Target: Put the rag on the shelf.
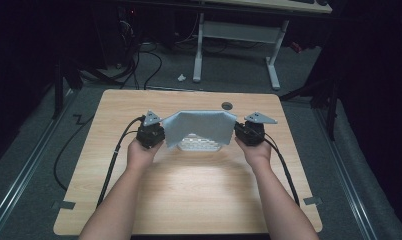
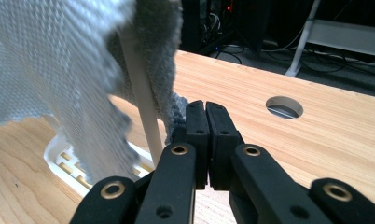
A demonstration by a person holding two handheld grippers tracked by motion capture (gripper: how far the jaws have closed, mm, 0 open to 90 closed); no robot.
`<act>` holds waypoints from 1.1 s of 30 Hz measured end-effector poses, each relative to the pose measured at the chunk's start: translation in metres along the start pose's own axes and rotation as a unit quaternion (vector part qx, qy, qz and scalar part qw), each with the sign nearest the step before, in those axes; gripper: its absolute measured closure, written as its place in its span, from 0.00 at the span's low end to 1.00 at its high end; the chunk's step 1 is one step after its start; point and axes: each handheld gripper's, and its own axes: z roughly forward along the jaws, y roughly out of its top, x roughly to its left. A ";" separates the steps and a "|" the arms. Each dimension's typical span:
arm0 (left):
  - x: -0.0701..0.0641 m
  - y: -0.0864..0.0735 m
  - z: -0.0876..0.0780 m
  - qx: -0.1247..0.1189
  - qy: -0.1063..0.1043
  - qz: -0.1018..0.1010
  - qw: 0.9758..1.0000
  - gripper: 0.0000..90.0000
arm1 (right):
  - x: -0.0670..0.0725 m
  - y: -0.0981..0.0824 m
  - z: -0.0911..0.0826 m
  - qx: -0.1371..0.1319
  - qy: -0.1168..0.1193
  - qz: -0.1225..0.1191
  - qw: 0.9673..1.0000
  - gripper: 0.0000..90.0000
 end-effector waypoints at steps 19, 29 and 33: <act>-0.003 -0.004 0.005 -0.008 0.004 -0.012 1.000 0.87 | -0.002 -0.020 -0.005 0.014 -0.011 0.008 1.000 0.89; 0.008 -0.009 -0.010 -0.033 0.027 -0.033 0.999 0.76 | -0.011 -0.017 -0.016 0.006 -0.027 0.006 1.000 0.86; 0.013 -0.013 -0.019 -0.045 0.034 -0.041 0.998 0.70 | -0.014 -0.017 -0.020 0.005 -0.032 0.003 0.999 0.86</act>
